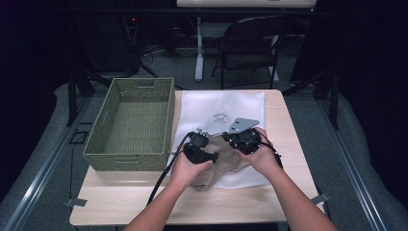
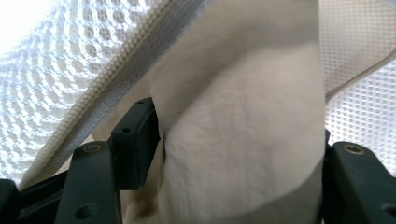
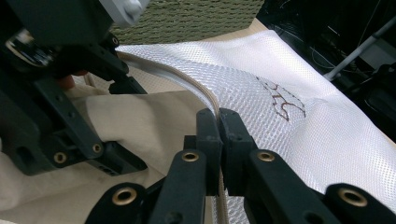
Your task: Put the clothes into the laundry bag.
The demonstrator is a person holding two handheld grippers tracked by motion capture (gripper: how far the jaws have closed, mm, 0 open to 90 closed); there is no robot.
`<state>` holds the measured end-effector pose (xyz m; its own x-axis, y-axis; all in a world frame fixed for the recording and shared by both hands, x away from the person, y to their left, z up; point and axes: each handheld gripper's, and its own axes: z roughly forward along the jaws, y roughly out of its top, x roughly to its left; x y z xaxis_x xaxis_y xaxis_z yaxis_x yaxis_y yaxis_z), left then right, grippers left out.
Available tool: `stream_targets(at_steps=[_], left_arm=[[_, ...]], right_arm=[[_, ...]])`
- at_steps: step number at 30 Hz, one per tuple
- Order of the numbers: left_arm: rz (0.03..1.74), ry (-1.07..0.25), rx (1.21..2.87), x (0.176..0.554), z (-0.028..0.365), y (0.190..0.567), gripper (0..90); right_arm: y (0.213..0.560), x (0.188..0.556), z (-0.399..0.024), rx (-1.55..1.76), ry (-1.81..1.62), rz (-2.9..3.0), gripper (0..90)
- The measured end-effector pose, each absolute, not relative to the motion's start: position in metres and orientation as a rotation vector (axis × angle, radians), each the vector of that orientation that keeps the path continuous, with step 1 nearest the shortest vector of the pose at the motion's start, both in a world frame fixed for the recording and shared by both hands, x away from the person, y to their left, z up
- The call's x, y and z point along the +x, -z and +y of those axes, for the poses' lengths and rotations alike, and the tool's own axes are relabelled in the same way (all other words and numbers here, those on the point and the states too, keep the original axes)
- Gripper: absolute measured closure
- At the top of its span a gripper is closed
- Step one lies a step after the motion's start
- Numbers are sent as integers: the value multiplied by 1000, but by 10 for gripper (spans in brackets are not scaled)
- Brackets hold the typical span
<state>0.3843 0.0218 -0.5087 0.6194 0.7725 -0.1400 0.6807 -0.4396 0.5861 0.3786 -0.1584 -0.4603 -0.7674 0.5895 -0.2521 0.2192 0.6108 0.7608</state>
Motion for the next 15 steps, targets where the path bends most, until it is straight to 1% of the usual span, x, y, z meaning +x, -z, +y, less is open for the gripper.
stream_targets(at_steps=[15], left_arm=[[1075,-212,2223,363,34,486,346]], right_arm=[[461,379,-158,642,-1016,2358,872]])
